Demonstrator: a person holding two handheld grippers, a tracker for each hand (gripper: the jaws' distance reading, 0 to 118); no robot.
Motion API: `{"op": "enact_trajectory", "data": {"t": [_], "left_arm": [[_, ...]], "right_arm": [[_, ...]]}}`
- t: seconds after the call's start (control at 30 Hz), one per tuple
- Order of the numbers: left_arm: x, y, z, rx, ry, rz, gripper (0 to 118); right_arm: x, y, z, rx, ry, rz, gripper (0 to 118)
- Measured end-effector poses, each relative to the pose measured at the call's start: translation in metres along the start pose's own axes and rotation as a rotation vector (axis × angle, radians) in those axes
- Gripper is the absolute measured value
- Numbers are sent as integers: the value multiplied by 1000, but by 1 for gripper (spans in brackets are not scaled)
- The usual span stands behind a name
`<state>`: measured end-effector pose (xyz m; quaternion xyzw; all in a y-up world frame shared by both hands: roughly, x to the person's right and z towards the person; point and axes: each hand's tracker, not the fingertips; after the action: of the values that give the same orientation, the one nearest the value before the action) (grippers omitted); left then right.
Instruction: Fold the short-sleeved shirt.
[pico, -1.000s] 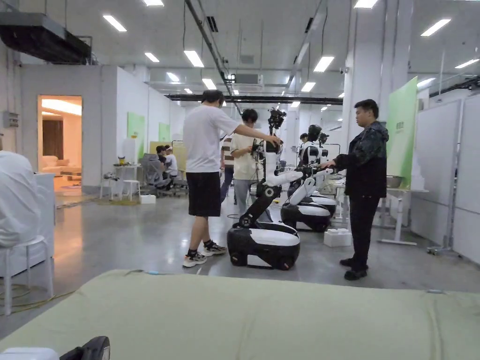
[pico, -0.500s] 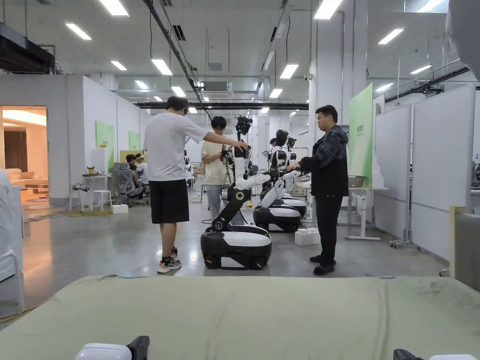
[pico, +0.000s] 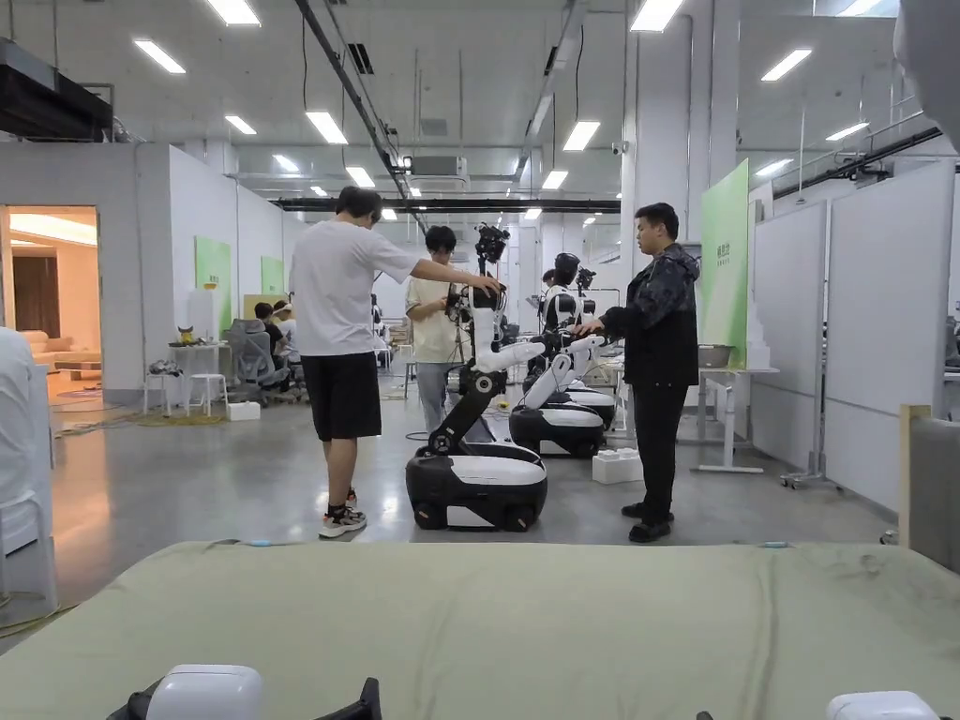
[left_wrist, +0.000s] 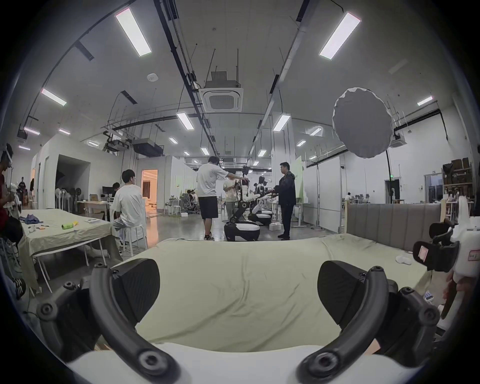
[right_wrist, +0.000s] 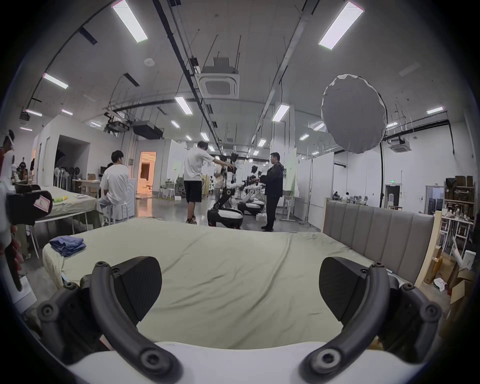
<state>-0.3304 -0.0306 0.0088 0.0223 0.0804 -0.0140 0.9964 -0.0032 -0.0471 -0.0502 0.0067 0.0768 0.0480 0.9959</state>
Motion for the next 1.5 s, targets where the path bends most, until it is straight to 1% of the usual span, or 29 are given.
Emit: {"op": "enact_trajectory", "data": {"t": [0.1,0.2,0.3,0.4,0.47,0.5,0.57,0.63,0.87,0.97,1.0,1.1,1.37,1.5], "left_arm": [[2,-2,-5,-31,13,-13,118],[1,-3,-10,-77,8,31,118],[-1,-7,-11,-85,-9,45,118],[0,-9,-10,-84,-12,37,118],[1,-8,-10,-81,-15,33,118],[0,-8,-8,-79,-18,33,118],[1,-6,-6,-74,-25,36,118],[1,-6,-4,-68,-36,41,118],[-1,-2,2,-48,-50,56,118],[-3,-1,5,-42,-61,74,118],[-3,-1,6,-41,-63,77,118],[-2,0,7,-38,-66,76,118],[-3,0,10,-36,-71,79,118],[-3,-1,11,-36,-73,85,118]], "right_arm": [[-2,3,-4,-30,-7,-16,118],[-3,0,-11,-86,-11,-38,118],[-3,-1,-9,-67,66,-102,118],[-8,0,-8,-70,49,-104,118],[-13,2,-9,-92,-20,-101,118],[-15,3,-10,-112,-37,-110,118],[-15,3,-11,-128,-21,-120,118],[-15,1,-7,-119,9,-125,118],[-20,6,7,-93,19,-154,118],[-24,9,13,-83,28,-140,118],[-23,10,15,-71,43,-154,118],[-20,14,19,-78,118,-230,118],[-14,21,25,-45,111,-278,118],[-14,22,27,-33,92,-265,118]]}}
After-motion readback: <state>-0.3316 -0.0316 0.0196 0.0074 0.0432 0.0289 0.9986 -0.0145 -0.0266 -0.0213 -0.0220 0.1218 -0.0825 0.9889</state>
